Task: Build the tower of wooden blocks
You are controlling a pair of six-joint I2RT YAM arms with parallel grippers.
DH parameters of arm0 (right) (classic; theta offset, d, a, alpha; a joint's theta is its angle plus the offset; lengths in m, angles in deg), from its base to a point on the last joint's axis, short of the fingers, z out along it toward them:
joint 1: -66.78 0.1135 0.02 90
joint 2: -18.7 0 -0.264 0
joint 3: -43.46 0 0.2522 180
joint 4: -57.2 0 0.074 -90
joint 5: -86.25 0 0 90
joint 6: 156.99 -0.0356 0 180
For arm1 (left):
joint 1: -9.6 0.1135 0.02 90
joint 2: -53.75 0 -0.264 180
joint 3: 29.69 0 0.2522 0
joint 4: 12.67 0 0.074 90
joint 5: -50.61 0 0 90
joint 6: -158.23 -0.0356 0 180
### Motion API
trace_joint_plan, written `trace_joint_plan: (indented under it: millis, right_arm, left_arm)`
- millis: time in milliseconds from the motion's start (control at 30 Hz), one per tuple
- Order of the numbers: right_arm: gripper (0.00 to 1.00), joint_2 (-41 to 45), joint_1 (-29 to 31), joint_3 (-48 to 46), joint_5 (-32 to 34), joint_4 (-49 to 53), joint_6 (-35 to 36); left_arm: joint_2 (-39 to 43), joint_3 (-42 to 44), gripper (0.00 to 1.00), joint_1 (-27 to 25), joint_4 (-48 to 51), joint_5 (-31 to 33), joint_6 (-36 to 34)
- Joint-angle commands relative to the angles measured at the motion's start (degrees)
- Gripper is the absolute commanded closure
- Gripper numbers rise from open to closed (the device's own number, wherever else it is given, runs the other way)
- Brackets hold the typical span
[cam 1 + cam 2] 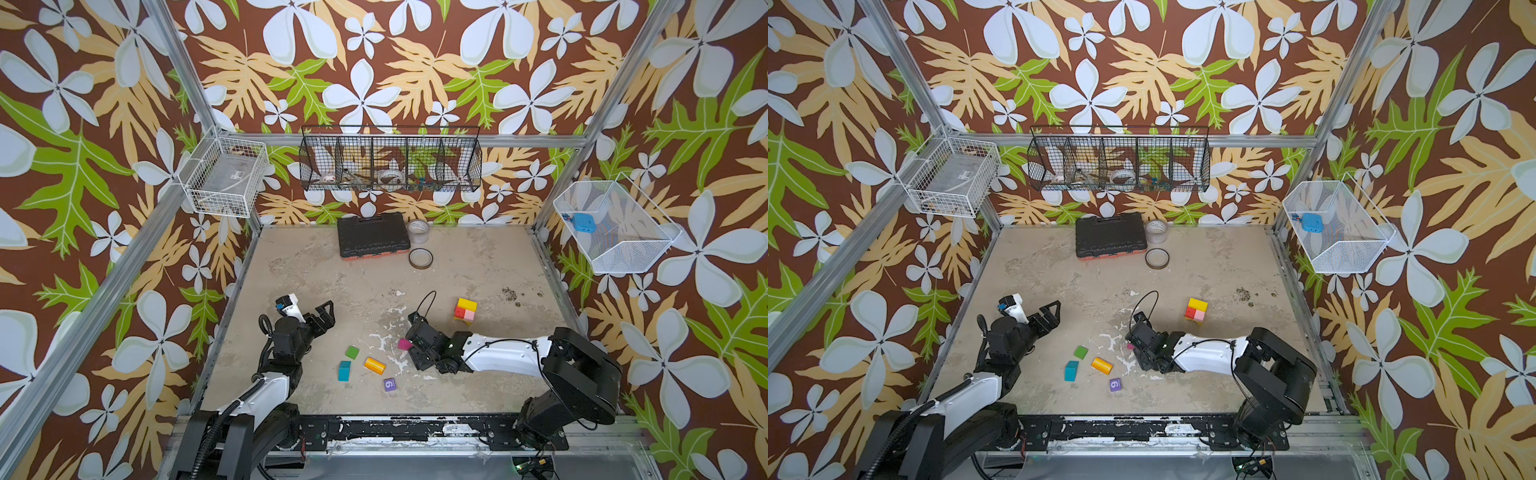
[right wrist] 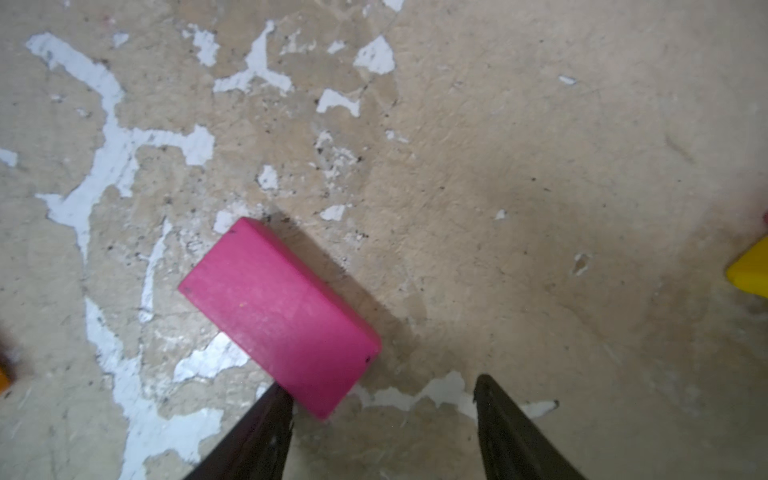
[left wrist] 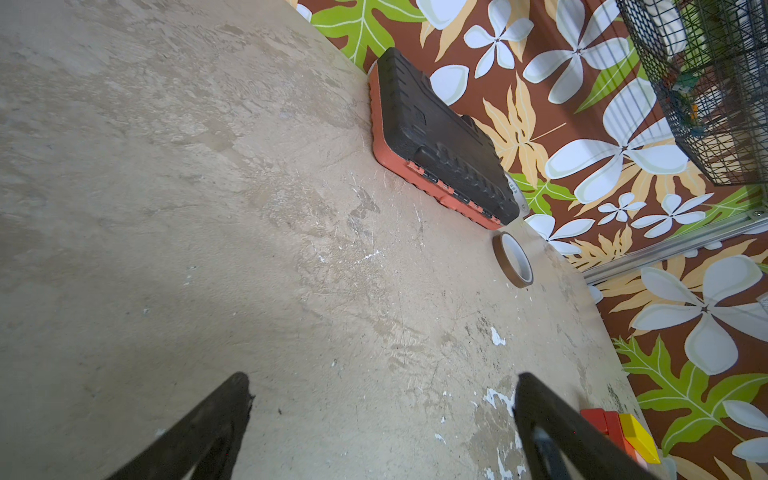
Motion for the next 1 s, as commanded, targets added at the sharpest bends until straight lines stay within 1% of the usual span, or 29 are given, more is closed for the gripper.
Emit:
trace_joint_plan:
  millis: [0,233,333,467,567,700,800,967]
  right_arm:
    - [0.30,-0.5,-0.9,-0.3,2.3,4.7,-2.2]
    - [0.28,-0.5,-3.9,-0.6,2.6,5.3,-4.8]
    - [0.25,-0.3,-5.2,-0.6,3.5,6.3,-6.0]
    - [0.21,0.8,-7.0,-0.6,2.9,6.6,-7.2]
    - [0.17,2.1,-7.4,-0.2,2.3,6.2,-7.8]
    - [0.15,3.0,-7.4,0.9,1.6,5.9,-9.0]
    - [0.14,3.9,-7.4,1.5,0.7,5.4,-11.0]
    - [0.05,7.2,-7.3,0.1,-2.6,2.2,-13.8]
  left_arm:
    - [0.3,0.1,0.00,0.0,-0.9,-0.2,-0.6]
    - [0.6,0.3,0.00,0.0,-0.9,-0.3,-0.6]
    - [0.6,0.3,0.00,0.0,-0.8,-0.4,-0.6]
    - [0.6,0.3,0.00,0.0,-0.8,-0.5,-0.6]
    - [0.7,0.3,0.00,0.0,-0.8,-0.5,-0.6]
    - [0.8,0.4,0.00,0.0,-0.8,-0.5,-0.6]
    - [0.7,0.3,0.00,0.0,-0.8,-0.4,-0.6]
    - [0.7,0.4,0.00,0.1,-0.9,-0.5,-0.6]
